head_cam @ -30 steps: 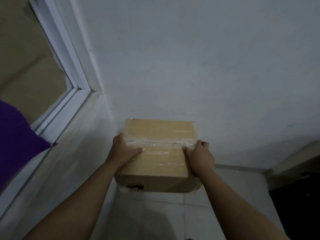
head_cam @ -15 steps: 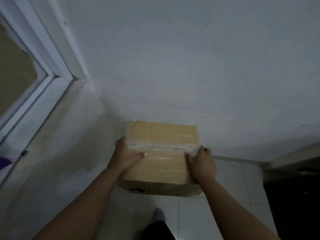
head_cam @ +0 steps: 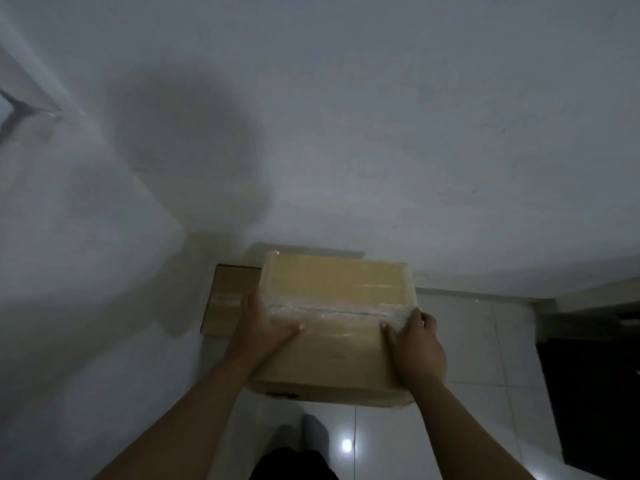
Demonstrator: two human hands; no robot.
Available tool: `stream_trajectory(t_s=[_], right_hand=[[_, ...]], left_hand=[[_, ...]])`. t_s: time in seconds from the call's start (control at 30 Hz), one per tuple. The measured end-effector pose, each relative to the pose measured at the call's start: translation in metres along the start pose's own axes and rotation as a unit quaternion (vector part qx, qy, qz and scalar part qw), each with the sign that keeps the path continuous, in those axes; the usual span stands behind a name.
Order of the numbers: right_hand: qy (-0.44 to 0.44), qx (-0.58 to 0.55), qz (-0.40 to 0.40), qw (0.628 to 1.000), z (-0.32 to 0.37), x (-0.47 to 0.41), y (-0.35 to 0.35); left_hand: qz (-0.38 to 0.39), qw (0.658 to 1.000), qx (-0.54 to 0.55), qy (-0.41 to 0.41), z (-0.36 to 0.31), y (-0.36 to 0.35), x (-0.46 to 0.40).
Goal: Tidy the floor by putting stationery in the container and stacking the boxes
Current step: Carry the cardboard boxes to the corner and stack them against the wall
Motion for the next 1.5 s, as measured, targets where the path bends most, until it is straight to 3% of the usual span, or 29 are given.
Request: stream_trajectory(t_s=[0.7, 1.03, 1.27, 1.5], right_hand=[[-0.017, -0.013, 0.002, 1.0, -0.118, -0.114, -0.276], [-0.014, -0.077, -0.007, 0.997, -0.11, -0.161, -0.374], [-0.019, -0.151, 0.005, 0.988, -0.115, -0.174, -0.429], [-0.018, -0.153, -0.001, 0.988, -0.12, -0.178, -0.448]], left_hand=[[0.076, 0.996, 0.001, -0.055, 0.167, -0.255, -0.104], [0.095, 0.992, -0.047, -0.064, 0.226, -0.309, -0.161], [0.053, 0.986, -0.115, -0.104, 0.253, -0.337, -0.179], [0.017, 0.964, -0.209, -0.164, 0.255, -0.345, -0.185]])
Point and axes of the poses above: each hand's wrist, its own x-axis away from the middle knuckle, its own y-axis out of the back of the hand, z = x × y, the point moved 6 cm from there along -x, towards the middle knuckle, and after that the axes turned 15 degrees about -z, right-handed, at the moved point
